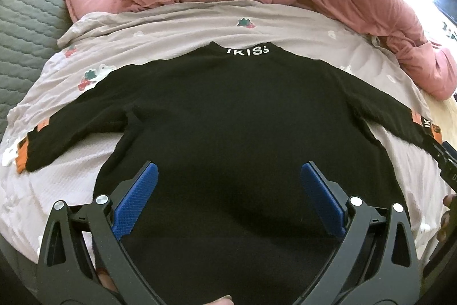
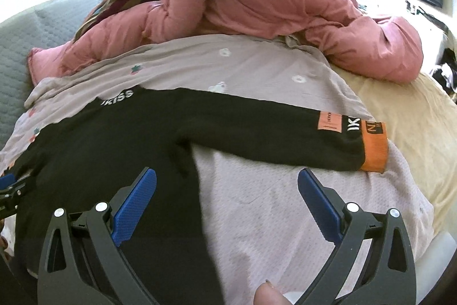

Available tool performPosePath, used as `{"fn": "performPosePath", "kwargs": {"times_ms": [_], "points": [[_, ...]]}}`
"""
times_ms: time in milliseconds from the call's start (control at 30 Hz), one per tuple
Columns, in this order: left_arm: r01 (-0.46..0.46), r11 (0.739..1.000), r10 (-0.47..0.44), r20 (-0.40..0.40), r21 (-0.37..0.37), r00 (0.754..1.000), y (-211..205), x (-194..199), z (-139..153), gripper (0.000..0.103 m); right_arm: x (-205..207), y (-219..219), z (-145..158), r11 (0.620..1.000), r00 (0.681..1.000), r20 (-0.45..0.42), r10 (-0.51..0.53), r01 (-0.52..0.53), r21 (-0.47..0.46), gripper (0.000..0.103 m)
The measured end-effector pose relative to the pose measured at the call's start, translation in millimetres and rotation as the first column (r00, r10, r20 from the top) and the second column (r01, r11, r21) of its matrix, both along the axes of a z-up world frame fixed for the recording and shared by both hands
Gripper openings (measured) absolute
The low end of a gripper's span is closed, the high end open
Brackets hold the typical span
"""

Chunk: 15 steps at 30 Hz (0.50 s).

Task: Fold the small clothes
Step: 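Move the right tool to the orange cuff and close on it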

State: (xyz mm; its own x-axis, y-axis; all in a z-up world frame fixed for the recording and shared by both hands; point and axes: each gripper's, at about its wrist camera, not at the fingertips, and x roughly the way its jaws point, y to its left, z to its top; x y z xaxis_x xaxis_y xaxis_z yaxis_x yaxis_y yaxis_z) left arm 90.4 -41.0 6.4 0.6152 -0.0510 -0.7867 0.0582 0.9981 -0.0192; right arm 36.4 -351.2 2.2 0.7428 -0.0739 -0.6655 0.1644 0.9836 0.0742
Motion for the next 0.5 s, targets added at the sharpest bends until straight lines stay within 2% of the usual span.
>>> {"fn": "performPosePath", "kwargs": {"times_ms": [300, 500], "points": [[-0.009, 0.999, 0.008, -0.019, -0.040, 1.000, -1, 35, -2, 0.094, 19, -38, -4, 0.994, 0.994, -0.008, -0.108, 0.108, -0.005, 0.099], [-0.018, 0.998, 0.017, -0.012, -0.052, 1.000, 0, 58, 0, 0.094, 27, -72, -8, 0.980, 0.979, -0.026, -0.200, 0.200, -0.014, 0.099]]}}
